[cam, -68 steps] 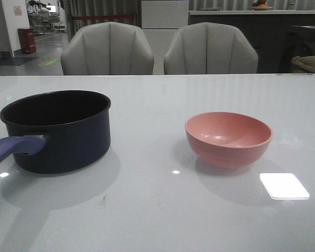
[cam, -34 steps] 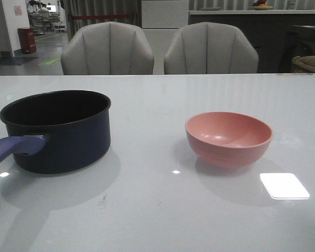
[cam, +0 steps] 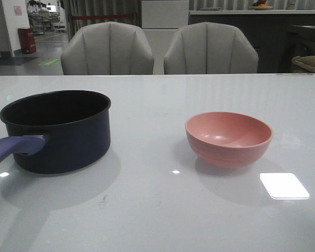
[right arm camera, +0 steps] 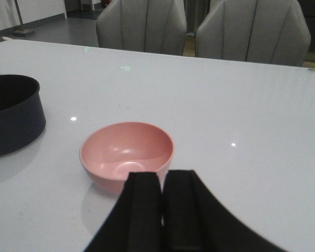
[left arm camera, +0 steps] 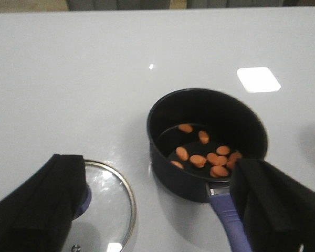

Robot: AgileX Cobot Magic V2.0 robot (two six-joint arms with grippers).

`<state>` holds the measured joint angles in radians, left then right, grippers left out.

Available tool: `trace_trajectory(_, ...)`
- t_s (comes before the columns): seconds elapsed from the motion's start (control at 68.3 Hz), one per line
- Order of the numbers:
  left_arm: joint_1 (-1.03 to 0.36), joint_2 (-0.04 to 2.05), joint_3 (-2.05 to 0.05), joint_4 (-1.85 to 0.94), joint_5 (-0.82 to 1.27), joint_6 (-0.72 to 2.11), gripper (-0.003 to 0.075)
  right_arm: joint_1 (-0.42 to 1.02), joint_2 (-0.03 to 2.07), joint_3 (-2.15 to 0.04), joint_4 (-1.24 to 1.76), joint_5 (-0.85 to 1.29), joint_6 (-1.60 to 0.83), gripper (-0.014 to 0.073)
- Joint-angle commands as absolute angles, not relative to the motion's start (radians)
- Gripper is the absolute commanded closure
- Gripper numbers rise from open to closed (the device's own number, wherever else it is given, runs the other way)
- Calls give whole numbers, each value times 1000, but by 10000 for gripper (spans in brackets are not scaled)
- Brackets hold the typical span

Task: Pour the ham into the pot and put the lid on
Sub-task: 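Open the right gripper and withdraw it from the bowl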

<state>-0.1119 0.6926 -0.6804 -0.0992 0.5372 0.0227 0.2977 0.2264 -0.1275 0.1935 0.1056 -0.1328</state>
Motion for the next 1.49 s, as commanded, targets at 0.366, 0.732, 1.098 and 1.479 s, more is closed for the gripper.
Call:
trace_trajectory(0.366, 114, 1247, -991, -121, 775, 9, 113, 298, 232, -158, 188, 18, -149, 448)
trace_trajectory(0.732, 116, 1531, -1154, 0, 943, 14, 113, 298, 232, -158, 188, 18, -149, 448)
trace_trajectory(1.098, 138, 1698, -1237, -16, 1006, 16, 113, 298, 232, -158, 188, 18, -149, 448)
trace_trajectory(1.479, 151, 1762, -1244, -40, 967, 43, 113, 298, 232, -158, 188, 18, -149, 448)
